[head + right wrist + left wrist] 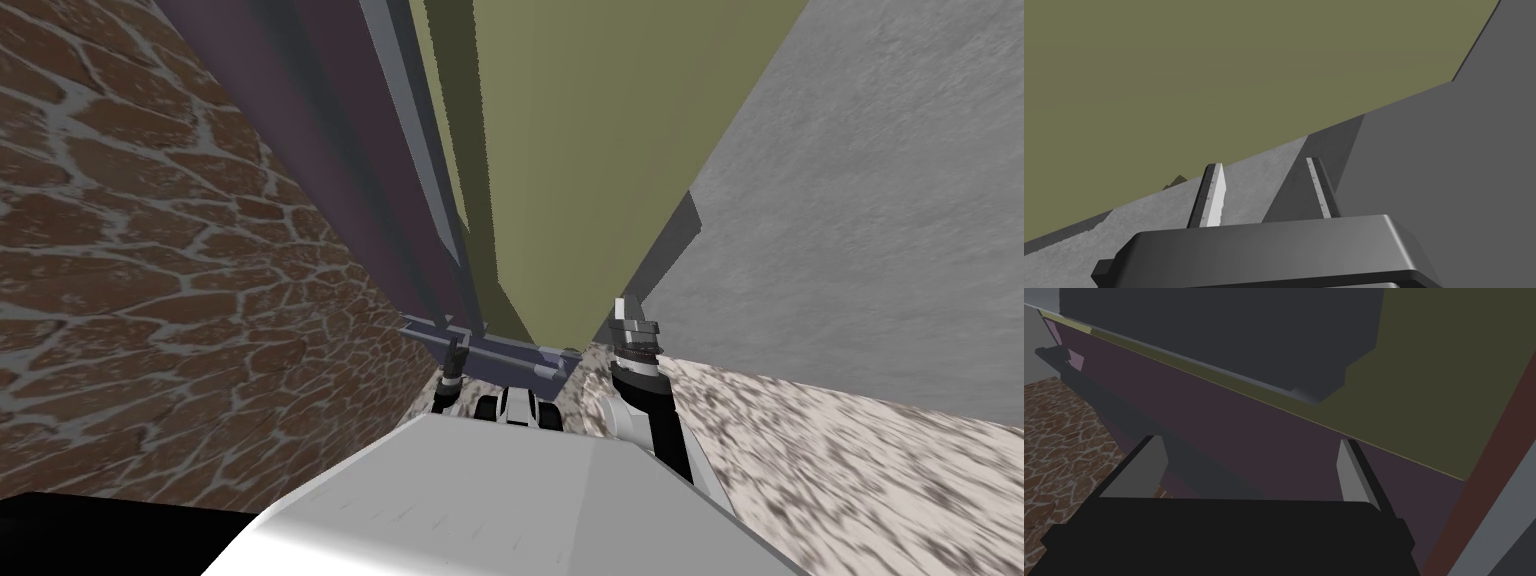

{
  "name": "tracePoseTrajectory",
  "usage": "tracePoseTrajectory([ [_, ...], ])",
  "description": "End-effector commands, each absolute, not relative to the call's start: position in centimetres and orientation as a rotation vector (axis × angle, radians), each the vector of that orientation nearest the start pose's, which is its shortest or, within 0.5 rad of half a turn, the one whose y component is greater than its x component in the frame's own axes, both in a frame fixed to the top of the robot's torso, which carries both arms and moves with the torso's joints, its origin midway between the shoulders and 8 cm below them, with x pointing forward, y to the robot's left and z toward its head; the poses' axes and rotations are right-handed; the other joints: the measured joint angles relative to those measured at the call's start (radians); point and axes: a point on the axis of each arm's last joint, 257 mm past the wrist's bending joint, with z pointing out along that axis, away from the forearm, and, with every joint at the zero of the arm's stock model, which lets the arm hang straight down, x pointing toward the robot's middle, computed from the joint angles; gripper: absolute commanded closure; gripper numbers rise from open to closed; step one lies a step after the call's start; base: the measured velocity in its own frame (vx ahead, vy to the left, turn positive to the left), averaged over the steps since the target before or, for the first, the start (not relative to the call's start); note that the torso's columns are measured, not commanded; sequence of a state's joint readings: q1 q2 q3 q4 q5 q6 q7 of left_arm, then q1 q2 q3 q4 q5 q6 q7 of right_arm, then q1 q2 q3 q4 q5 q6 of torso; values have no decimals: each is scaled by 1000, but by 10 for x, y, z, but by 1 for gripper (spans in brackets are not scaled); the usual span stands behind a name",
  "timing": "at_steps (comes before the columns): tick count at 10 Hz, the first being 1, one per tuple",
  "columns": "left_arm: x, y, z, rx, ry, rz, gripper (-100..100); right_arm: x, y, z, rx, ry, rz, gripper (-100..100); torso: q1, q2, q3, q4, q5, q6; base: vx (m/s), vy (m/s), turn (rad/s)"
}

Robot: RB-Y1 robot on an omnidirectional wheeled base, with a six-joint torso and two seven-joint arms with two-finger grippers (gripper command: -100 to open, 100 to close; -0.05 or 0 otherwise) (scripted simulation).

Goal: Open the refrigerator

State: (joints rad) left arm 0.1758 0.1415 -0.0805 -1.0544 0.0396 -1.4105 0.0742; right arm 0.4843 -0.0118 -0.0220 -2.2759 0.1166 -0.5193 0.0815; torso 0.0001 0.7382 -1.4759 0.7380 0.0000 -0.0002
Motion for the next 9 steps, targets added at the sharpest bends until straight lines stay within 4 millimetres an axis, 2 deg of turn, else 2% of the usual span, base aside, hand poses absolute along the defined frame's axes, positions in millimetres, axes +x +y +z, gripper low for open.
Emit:
tracePoseTrajectory([
  [1, 351, 250, -224, -625, 737, -1509, -100, 344, -269, 30, 517, 685, 1143, 0, 0, 0, 0, 0, 0, 0, 22, 7, -37],
  [7, 334, 234, -253, -642, 749, -1530, -100, 344, -269, 30, 518, 686, 1143, 0, 0, 0, 0, 0, 0, 0, 16, 21, -60],
  [9, 330, 230, -256, -643, 746, -1536, -100, 344, -269, 30, 518, 686, 1143, 0, 0, 0, 0, 0, 0, 0, 12, 17, -48],
])
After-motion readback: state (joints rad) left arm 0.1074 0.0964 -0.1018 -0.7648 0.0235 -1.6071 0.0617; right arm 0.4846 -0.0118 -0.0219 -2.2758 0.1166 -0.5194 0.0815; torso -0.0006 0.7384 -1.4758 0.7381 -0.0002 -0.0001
